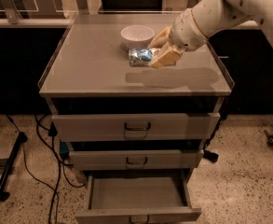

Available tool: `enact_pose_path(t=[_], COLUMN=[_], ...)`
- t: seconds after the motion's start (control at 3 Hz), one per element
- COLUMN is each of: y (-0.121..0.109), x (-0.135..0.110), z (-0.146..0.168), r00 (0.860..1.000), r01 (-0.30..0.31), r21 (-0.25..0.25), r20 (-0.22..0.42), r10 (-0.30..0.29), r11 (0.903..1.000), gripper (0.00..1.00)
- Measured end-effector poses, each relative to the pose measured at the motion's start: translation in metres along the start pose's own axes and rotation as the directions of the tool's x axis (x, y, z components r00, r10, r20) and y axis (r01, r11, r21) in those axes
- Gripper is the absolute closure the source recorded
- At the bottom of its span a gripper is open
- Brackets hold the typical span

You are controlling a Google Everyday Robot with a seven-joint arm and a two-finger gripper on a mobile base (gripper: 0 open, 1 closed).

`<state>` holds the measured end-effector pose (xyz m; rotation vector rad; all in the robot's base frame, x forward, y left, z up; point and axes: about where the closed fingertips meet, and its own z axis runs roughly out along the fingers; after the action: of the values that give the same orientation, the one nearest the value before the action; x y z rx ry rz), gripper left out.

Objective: Pick redbull can from bottom drawer and place on counter

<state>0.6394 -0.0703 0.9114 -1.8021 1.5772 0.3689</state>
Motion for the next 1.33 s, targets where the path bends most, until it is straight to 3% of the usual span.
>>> enact_pose_path(t=[1.0,1.33], y=[0.001,0.000], x=[0.052,0.050], z=[0.061,0.059], r00=[0.992,0.992], r01=[-0.119,-0.119], r21=[-0.058,-0.058], r20=[0.036,0.036], r10=[0.121,0.121], r11=[0.9912,0.9912], gripper=[0.97,0.73])
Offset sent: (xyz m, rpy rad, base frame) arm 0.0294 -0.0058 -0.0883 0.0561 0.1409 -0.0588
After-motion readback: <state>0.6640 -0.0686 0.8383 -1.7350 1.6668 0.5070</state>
